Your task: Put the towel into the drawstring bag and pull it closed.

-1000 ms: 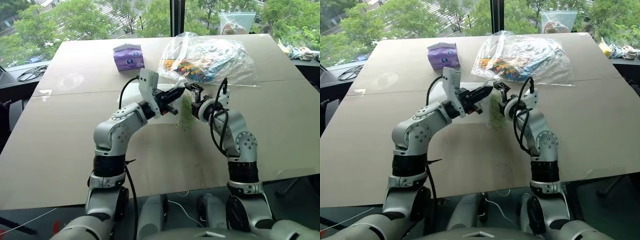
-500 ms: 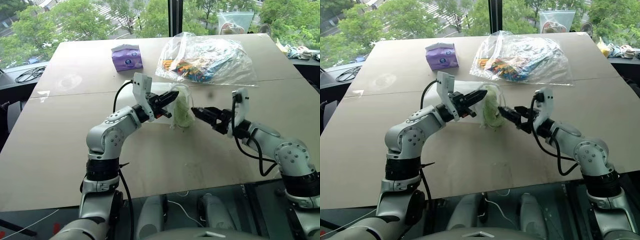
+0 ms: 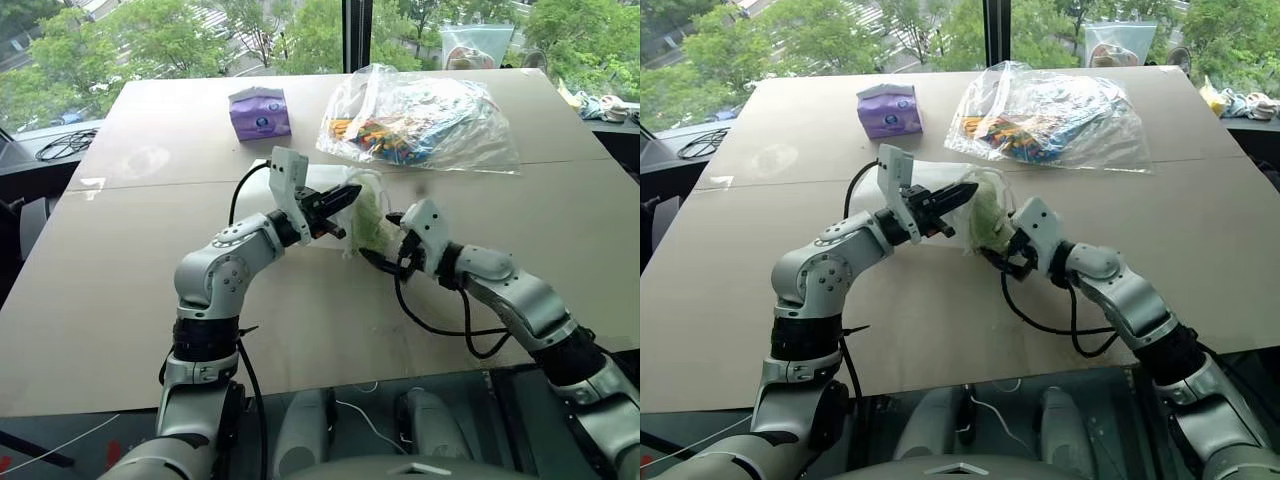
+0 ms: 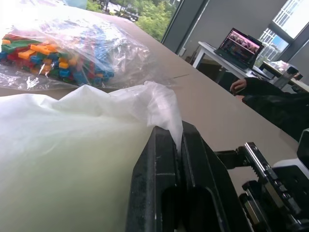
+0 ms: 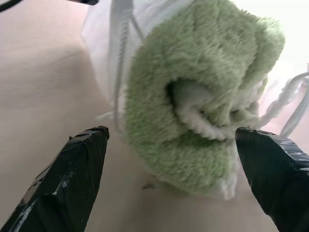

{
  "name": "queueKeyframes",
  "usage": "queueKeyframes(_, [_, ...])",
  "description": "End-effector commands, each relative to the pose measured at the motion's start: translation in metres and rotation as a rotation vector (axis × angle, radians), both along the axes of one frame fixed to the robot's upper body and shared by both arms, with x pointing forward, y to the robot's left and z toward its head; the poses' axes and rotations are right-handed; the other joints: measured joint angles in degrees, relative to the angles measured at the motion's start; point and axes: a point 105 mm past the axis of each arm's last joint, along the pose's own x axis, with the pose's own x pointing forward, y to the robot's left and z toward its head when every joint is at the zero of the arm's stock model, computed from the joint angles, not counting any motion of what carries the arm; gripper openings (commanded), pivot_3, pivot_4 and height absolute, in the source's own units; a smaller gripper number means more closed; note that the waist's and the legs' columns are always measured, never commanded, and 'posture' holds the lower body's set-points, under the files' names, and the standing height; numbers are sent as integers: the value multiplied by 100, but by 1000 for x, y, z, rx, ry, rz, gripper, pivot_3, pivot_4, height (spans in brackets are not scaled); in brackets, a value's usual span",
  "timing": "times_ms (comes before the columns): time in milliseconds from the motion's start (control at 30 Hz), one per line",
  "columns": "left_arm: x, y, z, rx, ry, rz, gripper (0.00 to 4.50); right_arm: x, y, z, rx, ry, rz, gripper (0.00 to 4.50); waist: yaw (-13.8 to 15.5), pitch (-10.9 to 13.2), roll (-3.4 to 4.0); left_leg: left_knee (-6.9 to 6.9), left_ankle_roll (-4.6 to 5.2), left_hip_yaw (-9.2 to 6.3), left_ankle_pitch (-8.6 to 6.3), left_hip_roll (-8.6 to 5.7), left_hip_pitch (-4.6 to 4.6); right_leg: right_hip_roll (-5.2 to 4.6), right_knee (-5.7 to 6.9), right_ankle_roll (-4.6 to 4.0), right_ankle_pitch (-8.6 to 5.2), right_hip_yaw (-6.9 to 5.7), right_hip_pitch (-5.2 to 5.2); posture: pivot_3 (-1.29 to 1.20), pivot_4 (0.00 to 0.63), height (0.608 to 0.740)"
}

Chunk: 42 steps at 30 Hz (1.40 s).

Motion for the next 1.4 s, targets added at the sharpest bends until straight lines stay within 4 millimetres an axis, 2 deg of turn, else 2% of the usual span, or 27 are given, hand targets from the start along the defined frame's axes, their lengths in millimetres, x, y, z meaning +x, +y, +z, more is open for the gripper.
queueKeyframes(33, [-7, -3, 12, -1, -59, -24, 0, 5, 5, 15, 19, -78, 27, 4451, -1, 0, -1, 0, 0, 2, 0, 0, 0, 0, 0, 0, 0, 0, 0, 0, 150, 740])
queueKeyframes(67, [-7, -4, 12, 1, -60, -25, 0, 5, 7, 13, 5, -77, 37, 4451, -1, 0, -1, -1, 0, 3, 0, 0, 0, 0, 0, 0, 0, -1, 0, 0, 150, 740])
queueKeyframes(167, [-6, -3, 14, 0, -63, -26, 0, 6, 9, 7, -13, -75, 50, 3638, 0, 0, -1, 0, 0, 6, 0, 0, 0, 0, 0, 0, 1, -4, 3, 0, 150, 740])
queueKeyframes(333, [-9, -2, 13, 30, -74, -55, 0, 6, 12, 7, 28, -63, 59, 1235, -18, 0, -1, 0, -1, 6, 0, 0, 0, 0, 1, 0, 1, -5, 3, 0, 150, 740])
queueKeyframes(400, [-15, -5, 11, 56, -80, -97, 0, 7, 10, 5, 22, -59, 51, 123, -18, 0, -1, 0, -1, 7, 0, 0, 0, 0, 2, -1, 1, -6, 3, 0, 150, 740])
queueKeyframes(533, [-25, -7, 12, 60, -86, -159, 0, 8, 9, 9, 30, -66, 49, 49, -12, 0, -1, 0, -1, 7, 1, 1, 0, -1, 2, -1, 1, -5, 3, 0, 150, 740])
queueKeyframes(667, [-36, -6, 10, 113, -97, -226, 0, 20, -2, 48, 287, -49, -45, 49, -34, 1, -1, 0, -2, 6, 1, 2, 2, 0, 7, -1, 1, -4, 2, 0, 150, 740])
queueKeyframes(733, [-41, -6, 13, 107, -103, -258, 0, 0, 11, 39, 208, -36, 90, 49, -23, 1, -1, 0, -3, 6, 1, 2, 2, 0, 9, -1, 1, -5, 2, 0, 150, 740])
queueKeyframes(800, [-45, -8, 16, 106, -106, -287, 0, -21, 23, 43, 264, 7, 201, 49, -7, 1, -1, 0, -3, 6, 1, 1, 2, -2, 7, -1, 0, -6, 3, 0, 150, 740])
queueKeyframes(867, [-48, -9, 15, 124, -113, -303, 0, 7, 7, 66, 456, 23, 12, 49, -39, 1, -1, -2, -3, 1, 0, 2, 2, -2, 6, -1, 0, -6, 4, 0, 150, 740])
queueKeyframes(900, [-48, -9, 16, 126, -114, -303, 0, 13, 3, 68, 472, 21, -22, 49, -54, 1, -1, -2, -3, -3, 1, 4, 2, 0, 10, -2, 1, -5, 1, 0, 150, 740])
queueKeyframes(933, [-48, -9, 18, 116, -115, -305, 0, 3, 11, 65, 429, 27, 42, 49, -46, 1, 0, 0, -4, -8, 1, 5, 5, 1, 21, -2, 1, -1, 0, 0, 150, 740])
queueKeyframes(1000, [-51, -12, 22, 92, -117, -327, 0, -35, 34, 53, 360, 102, 267, 49, -2, 1, 0, 4, -4, -3, 2, 3, 7, 0, 22, -2, 0, -5, 2, 0, 150, 740])
queueKeyframes(1033, [-53, -14, 23, 87, -119, -341, 0, -47, 38, 53, 373, 129, 332, 49, 23, 1, -1, 4, -4, -3, 2, 1, 7, -4, 21, -3, -1, -10, 5, 0, 150, 740])
queueKeyframes(1100, [-57, -17, 23, 92, -123, -367, 0, -24, 28, 67, 528, 157, 184, 49, 8, -1, -7, 1, -4, -9, 1, 2, 6, -5, 10, -3, -1, -9, 7, 0, 150, 740])
queueKeyframes(1133, [-58, -17, 23, 88, -122, -374, 0, -20, 26, 68, 564, 188, 161, 49, -33, 0, -5, 1, -4, -12, 1, 3, 5, -4, 10, -2, 0, -7, 6, 0, 150, 740])
queueKeyframes(1200, [-60, -19, 25, 70, -119, -384, 0, -57, 40, 61, 460, 230, 374, 49, -32, 1, -3, 1, -4, -13, 1, 3, 6, -1, 21, -2, 0, 0, 1, 0, 150, 740])
queueKeyframes(1233, [-61, -20, 26, 62, -118, -389, 0, -69, 42, 59, 430, 230, 433, 49, -16, 2, -3, 1, -4, -12, 1, 2, 7, -2, 21, -2, 0, -1, 2, 0, 150, 740])
queueKeyframes(1267, [-62, -21, 26, 57, -117, -394, 0, -54, 39, 62, 475, 209, 340, 49, -12, -2, -10, 1, -4, -11, 1, 2, 6, -3, 19, -2, 0, -3, 3, 0, 150, 740])
queueKeyframes(1300, [-63, -22, 27, 52, -117, -400, 0, -24, 27, 65, 548, 215, 156, 49, -18, -3, -12, 2, -4, -12, 1, 2, 6, -4, 15, -2, -1, -6, 6, 0, 150, 740])
queueKeyframes(1333, [-63, -23, 27, 44, -116, -405, 0, -10, 20, 65, 602, 253, 79, 49, -45, -3, -12, 3, -4, -12, 1, 3, 7, -2, 15, -2, 0, -6, 6, 0, 150, 740])
queueKeyframes(1367, [-64, -24, 28, 34, -115, -410, 0, -24, 27, 67, 576, 268, 174, 49, -43, 1, -5, 3, -4, -14, 1, 3, 12, -1, 20, -3, 0, -1, 4, 0, 150, 740])
queueKeyframes(1400, [-64, -24, 29, 25, -114, -414, 0, -49, 38, 65, 506, 288, 328, 49, -19, 3, -5, 3, -4, -15, 1, 1, 14, 0, 25, -2, 1, 2, 4, 0, 150, 740])
